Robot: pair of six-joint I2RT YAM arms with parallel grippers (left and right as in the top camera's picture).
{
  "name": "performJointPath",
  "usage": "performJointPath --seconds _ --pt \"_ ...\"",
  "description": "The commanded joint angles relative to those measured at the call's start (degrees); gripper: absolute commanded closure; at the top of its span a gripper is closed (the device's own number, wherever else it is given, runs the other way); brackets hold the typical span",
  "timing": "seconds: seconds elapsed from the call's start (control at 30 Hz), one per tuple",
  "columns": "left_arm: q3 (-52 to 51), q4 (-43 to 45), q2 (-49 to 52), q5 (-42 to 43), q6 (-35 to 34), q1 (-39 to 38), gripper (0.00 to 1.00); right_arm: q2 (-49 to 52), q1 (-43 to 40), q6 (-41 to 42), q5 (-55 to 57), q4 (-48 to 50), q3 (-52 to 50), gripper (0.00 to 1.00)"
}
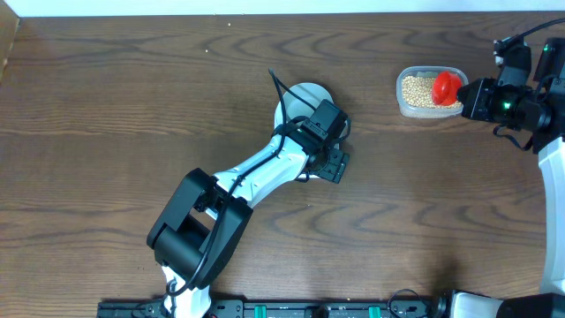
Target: Scoop item into bowl and weigh 50g on scale
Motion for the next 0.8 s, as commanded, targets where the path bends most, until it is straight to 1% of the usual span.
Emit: performJointPath --seconds 0.0,0.47,0.5,0.53,0.6,0.77 --pt "-1.1 -0.8 3.1 1.1 0.7 0.2 0.25 -0.4 -0.2 -1.1 0.2 -0.1 0.9 0.99" --pt "-1.1 -0.7 3.7 1.1 1.2 -0.2 0.25 -0.4 -0.2 -1.1 0.2 -0.7 0.9 0.99" --pt "-1.1 -0.7 3.7 1.1 1.4 -0.3 0.25 -0.4 -0.2 -1.1 0.2 -0.7 0.9 0.99" --pt "-1.1 -0.6 3.7 1.1 2.0 -0.6 0.28 -0.4 -0.2 -1.1 0.2 -0.7 0.9 0.99" --pt "-1.0 -0.5 3.7 1.1 3.0 -1.2 0.29 -0.4 -0.2 -1.1 0.2 -0.7 0.9 0.99" --pt "-0.5 -0.8 3.7 1.0 3.1 -1.4 0.29 -0.4 -0.2 -1.1 0.2 -1.1 0.9 0.99"
